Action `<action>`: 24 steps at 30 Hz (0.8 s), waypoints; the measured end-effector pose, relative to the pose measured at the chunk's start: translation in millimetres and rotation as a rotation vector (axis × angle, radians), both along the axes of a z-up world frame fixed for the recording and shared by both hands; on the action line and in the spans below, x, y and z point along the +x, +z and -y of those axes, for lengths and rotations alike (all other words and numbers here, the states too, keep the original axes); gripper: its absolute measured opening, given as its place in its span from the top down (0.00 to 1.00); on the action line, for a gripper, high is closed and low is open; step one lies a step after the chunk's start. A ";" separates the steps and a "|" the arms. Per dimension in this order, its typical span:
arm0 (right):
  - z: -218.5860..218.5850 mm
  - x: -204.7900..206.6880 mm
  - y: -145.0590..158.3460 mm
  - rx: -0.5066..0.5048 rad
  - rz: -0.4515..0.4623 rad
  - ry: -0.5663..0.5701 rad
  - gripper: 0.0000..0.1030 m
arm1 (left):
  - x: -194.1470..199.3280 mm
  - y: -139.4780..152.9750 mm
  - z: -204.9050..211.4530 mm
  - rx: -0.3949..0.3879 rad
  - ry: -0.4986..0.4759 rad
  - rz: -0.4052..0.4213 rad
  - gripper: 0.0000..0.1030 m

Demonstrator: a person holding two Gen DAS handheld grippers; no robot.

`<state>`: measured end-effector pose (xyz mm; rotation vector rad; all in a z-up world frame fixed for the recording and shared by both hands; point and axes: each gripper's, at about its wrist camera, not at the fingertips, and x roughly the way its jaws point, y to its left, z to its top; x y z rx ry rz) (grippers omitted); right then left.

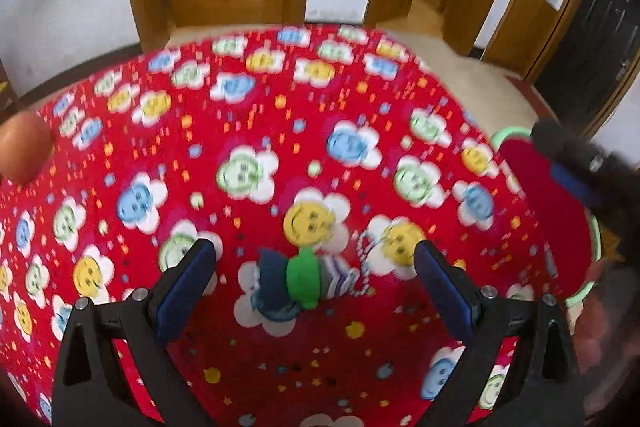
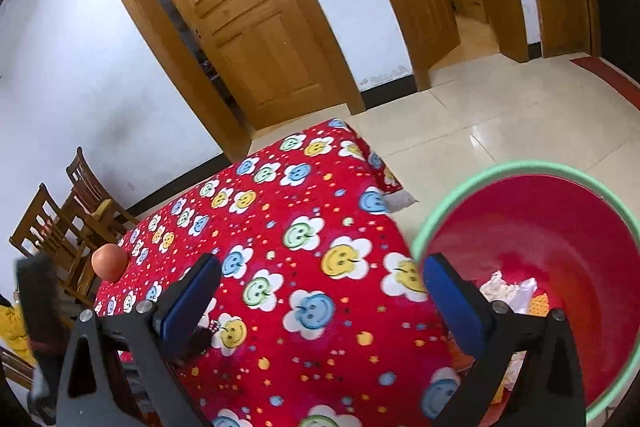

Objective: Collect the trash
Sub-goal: 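Move both tools back to the bedspread and grasp the green-capped figure toy with the left tool, then grasp the orange cloth bag with the right tool while the left tool holds the figure toy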

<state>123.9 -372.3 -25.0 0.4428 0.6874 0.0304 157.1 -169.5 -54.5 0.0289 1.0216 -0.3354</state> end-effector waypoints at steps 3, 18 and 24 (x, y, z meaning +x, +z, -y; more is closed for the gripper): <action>-8.2 2.7 2.8 -0.032 0.007 0.003 0.00 | -3.8 -1.6 -0.6 0.022 -0.004 0.025 0.24; -25.9 6.4 2.4 -0.037 0.010 0.051 0.00 | -35.7 36.0 -23.4 -0.066 0.020 0.075 0.50; -43.6 6.6 -2.3 -0.061 0.002 0.095 0.00 | -63.8 57.2 -48.8 -0.074 0.051 0.124 0.50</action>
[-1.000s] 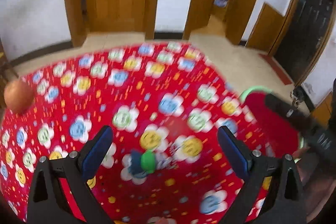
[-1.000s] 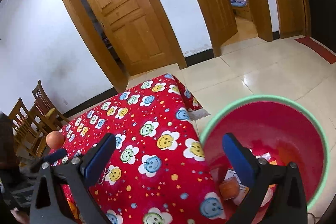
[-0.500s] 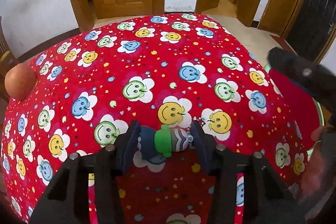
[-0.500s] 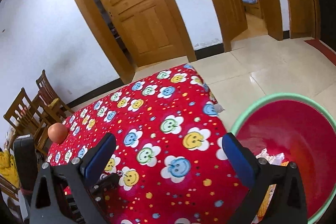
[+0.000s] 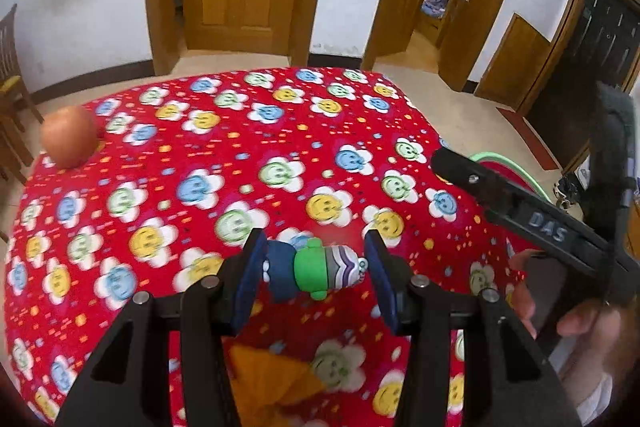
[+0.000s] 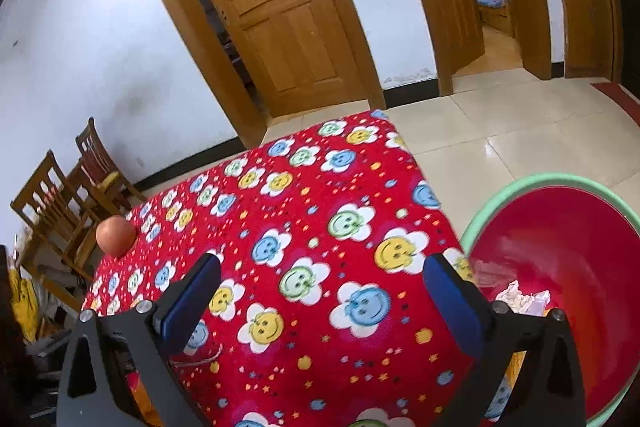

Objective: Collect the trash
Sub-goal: 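Grasp the orange cloth bag with the right tool while the left tool holds the figure toy, then carry the figure toy and orange cloth bag over the red bin with both tools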

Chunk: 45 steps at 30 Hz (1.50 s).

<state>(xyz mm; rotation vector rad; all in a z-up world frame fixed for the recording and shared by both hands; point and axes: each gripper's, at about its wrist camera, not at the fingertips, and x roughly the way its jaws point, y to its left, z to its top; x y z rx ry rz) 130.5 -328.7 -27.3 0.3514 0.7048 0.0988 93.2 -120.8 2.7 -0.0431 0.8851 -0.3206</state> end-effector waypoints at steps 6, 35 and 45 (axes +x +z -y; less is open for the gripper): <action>-28.6 -13.1 -4.2 -0.005 -0.008 0.076 0.00 | -24.1 -3.5 -53.2 -0.002 0.092 0.008 0.50; -162.4 -54.6 -32.4 -0.108 -0.089 0.467 0.36 | -97.7 -23.1 -106.1 -0.025 0.189 0.013 0.50; -158.9 -65.4 -21.9 -0.096 -0.026 0.458 0.89 | -95.6 -23.8 -111.5 -0.031 0.201 0.014 0.50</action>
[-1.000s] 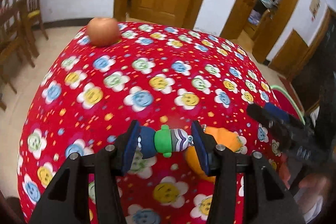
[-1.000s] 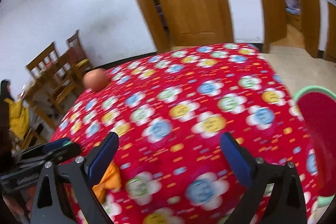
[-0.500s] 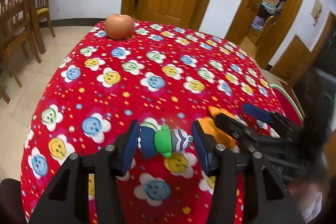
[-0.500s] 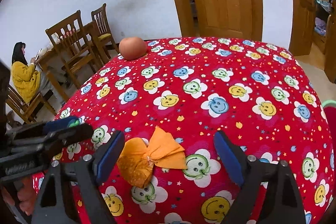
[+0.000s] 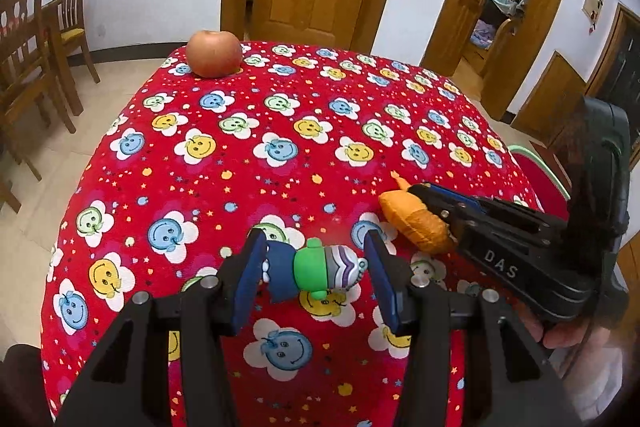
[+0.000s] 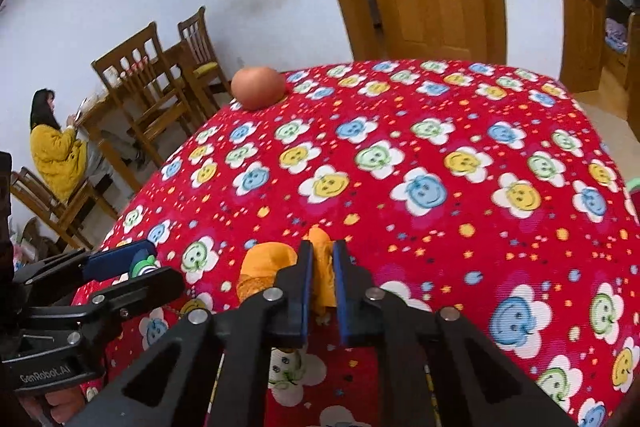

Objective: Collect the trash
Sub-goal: 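Carry the figure toy and orange cloth bag over the red bin with both tools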

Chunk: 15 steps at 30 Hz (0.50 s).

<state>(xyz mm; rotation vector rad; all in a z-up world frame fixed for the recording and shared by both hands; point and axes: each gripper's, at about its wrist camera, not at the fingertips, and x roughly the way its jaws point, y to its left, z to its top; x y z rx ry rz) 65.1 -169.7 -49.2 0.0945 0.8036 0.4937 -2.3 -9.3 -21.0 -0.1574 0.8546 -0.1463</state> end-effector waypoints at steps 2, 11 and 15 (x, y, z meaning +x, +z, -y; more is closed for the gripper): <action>3.2 -0.2 0.1 0.004 0.006 -0.012 0.89 | -0.4 3.1 0.2 -0.008 0.005 0.015 0.50; 32.3 -2.9 4.4 0.012 0.028 -0.071 0.89 | 14.5 15.1 27.2 0.028 -0.055 0.039 0.50; 52.7 -2.6 8.5 0.012 0.038 -0.125 0.89 | 23.8 16.0 40.7 0.032 -0.073 0.052 0.50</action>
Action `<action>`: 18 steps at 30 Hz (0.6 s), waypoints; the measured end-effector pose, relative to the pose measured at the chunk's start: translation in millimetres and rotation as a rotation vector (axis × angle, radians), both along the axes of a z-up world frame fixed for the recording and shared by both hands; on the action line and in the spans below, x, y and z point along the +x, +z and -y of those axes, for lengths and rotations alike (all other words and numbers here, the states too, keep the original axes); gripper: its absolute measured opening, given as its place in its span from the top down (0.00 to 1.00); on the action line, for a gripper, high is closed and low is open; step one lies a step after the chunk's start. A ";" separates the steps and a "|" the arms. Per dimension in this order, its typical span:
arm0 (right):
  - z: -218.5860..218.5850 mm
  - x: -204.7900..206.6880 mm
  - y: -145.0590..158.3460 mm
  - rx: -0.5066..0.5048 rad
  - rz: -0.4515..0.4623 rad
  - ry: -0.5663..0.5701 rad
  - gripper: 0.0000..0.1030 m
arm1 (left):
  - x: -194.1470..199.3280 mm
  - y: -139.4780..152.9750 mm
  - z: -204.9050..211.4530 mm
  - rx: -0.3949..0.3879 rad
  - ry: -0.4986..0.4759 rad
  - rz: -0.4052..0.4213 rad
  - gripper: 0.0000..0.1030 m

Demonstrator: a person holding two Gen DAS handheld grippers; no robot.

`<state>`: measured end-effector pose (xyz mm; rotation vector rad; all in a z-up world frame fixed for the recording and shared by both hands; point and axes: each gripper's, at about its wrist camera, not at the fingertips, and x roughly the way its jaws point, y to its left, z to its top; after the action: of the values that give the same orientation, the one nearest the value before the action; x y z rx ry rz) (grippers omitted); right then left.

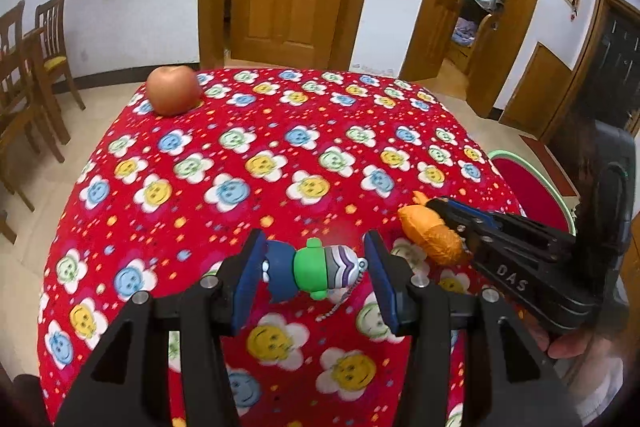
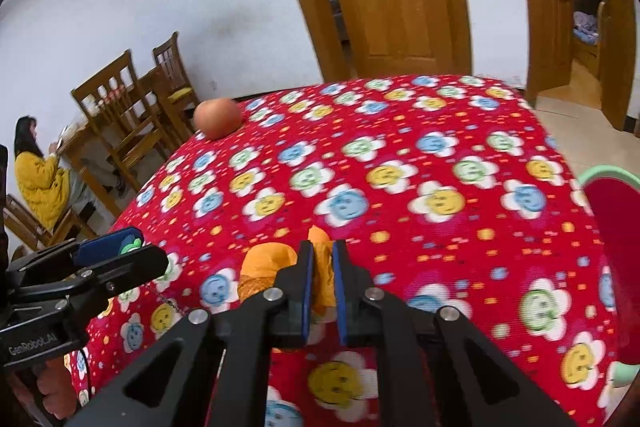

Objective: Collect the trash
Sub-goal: 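Carry the figure toy and orange cloth bag over the red bin with both tools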

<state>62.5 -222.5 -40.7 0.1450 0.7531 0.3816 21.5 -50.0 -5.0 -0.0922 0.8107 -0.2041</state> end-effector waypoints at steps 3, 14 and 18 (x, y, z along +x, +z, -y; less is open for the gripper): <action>17.8 0.5 4.9 -0.007 0.019 -0.050 0.89 | 7.3 1.2 12.1 -0.005 -0.023 -0.006 0.50; 86.3 -9.7 18.5 -0.067 0.094 -0.234 0.89 | 19.7 22.3 87.9 -0.011 -0.163 0.041 0.50; 113.5 -12.7 21.4 -0.068 0.107 -0.294 0.89 | 25.5 26.8 114.1 -0.011 -0.215 0.068 0.50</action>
<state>49.7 -336.0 -19.4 0.1676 0.6275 0.0836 46.9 -164.1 21.8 -0.0086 0.7515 -0.4123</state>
